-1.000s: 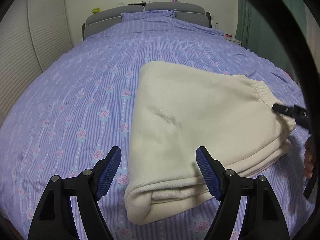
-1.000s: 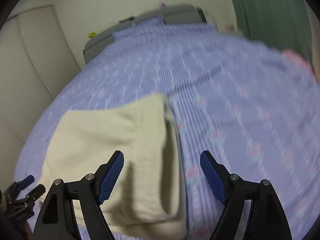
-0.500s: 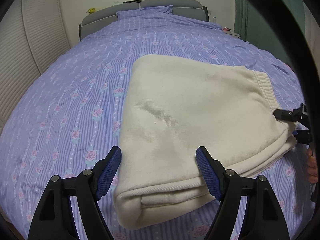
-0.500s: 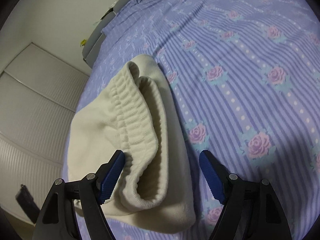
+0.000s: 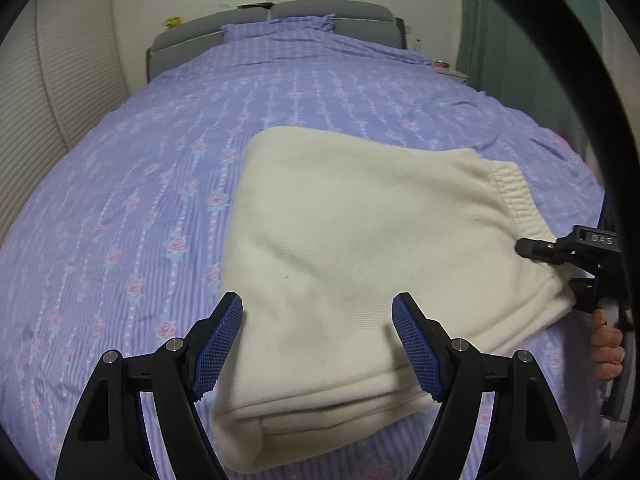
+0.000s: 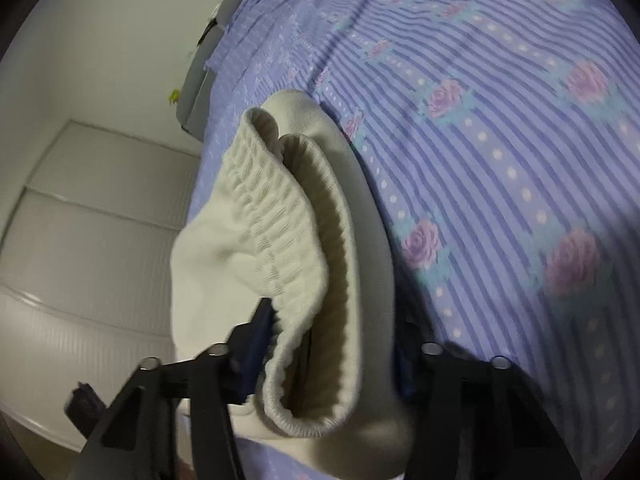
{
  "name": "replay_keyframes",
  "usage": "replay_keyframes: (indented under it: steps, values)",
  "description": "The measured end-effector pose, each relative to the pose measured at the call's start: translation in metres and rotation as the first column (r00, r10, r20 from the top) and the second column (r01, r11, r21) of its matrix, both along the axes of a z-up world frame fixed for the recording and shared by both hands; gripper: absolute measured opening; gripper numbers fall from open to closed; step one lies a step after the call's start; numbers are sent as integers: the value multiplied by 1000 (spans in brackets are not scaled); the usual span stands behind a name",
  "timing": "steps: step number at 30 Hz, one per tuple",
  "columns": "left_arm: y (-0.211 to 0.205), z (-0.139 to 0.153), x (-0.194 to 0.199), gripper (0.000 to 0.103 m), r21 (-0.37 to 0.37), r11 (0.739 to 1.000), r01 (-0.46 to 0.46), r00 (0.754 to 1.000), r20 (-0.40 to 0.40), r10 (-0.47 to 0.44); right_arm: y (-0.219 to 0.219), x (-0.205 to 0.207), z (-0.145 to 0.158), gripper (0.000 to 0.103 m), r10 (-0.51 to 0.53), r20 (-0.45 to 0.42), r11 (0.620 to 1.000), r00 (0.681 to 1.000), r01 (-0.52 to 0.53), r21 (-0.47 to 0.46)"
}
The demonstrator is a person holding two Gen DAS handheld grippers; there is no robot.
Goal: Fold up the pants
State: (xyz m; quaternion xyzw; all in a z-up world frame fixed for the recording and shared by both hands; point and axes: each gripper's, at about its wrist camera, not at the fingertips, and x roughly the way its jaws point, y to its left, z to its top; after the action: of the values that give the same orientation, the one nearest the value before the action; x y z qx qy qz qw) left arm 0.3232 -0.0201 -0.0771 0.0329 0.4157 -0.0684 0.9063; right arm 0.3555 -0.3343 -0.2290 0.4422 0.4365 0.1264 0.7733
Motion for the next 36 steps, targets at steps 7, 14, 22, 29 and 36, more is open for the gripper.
replay_keyframes:
  steps: [7,14,22,29,36]
  values:
    - [50,15,9,91,-114,993,-7,1000,-2,6,32,-9,39,31,-60,28,943,998,65,-328]
    - [73,-9,49,92,-257,965,54,991,-103,-83,56,-5,57,31,-30,25,864,999,38,-501]
    - [79,-50,82,73,-463,886,23,963,-229,-144,60,8,51,32,-1,14,825,1000,9,-565]
    - [77,-58,86,49,-517,856,-8,937,-302,-175,62,10,48,33,11,16,810,1000,1,-586]
    - [81,-56,84,49,-511,860,6,941,-289,-178,49,9,43,34,16,22,855,1000,-3,-518]
